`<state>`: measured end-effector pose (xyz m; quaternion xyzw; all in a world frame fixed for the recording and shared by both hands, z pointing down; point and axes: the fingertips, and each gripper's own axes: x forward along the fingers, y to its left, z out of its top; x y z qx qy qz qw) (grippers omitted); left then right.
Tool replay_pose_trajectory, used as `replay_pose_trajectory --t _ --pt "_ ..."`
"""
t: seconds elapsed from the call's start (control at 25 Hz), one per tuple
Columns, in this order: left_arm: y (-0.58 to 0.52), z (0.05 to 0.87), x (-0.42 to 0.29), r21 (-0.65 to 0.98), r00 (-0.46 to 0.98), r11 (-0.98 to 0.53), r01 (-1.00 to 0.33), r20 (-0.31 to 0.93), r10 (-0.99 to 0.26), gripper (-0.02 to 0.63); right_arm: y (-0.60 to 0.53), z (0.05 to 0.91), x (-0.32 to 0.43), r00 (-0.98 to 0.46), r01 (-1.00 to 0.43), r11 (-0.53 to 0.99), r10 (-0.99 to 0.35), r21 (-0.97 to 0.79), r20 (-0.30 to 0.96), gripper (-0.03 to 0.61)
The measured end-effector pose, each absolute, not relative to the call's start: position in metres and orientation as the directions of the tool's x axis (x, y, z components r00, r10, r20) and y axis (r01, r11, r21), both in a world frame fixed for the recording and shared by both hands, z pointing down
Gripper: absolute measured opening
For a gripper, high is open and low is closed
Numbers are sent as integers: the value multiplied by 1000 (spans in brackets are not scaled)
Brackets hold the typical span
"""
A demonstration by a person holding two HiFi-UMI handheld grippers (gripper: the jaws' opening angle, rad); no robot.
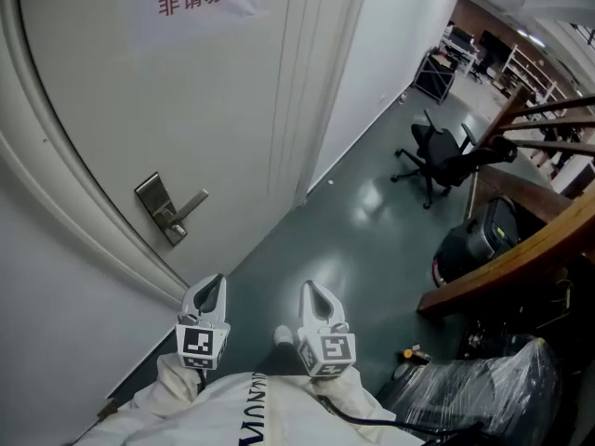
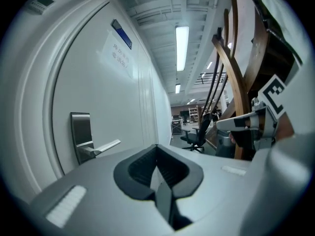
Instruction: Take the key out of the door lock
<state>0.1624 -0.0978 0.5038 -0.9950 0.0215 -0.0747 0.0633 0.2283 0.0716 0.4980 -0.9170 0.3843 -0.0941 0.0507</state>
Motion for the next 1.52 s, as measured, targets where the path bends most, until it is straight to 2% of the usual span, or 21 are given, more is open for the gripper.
replay_pose_trajectory --t 0.32,0.68,0.88,1.16,1.52 --pt "-128 498 218 -140 957 -968 -210 172 -233 0 14 501 313 513 -824 -532 -847 -196 142 2" --pt "-160 496 225 -156 871 -890 -429 188 -453 0 -52 507 346 275 -928 -301 -951 -221 141 2" --pt "-169 496 194 -155 787 -815 -558 211 -579 0 -84 511 333 127 -957 -163 -979 -240 159 2" --pt "-191 504 147 -136 693 -724 -676 219 -687 0 -126 515 298 -2 -974 -36 -986 -226 166 2" --pt "-217 503 98 -104 634 -658 -746 194 -749 0 -161 504 257 -65 -983 33 -983 -179 175 2"
